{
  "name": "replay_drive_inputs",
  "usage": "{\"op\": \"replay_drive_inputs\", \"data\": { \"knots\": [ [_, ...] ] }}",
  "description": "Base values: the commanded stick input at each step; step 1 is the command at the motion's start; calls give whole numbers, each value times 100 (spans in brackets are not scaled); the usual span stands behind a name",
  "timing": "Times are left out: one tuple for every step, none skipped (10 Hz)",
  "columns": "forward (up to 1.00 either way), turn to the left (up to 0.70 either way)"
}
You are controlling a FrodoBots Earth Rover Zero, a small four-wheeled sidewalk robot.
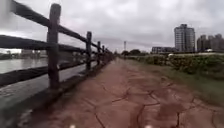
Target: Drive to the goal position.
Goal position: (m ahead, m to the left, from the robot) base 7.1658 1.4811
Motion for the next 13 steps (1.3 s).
{"op": "replay_drive_inputs", "data": {
  "knots": [
    [85, -3],
    [85, 1],
    [85, 1],
    [85, 1],
    [85, 1],
    [85, 1],
    [85, 1],
    [85, 1],
    [85, 1],
    [85, 1],
    [85, 1],
    [85, 1],
    [85, 1]
  ]
}}
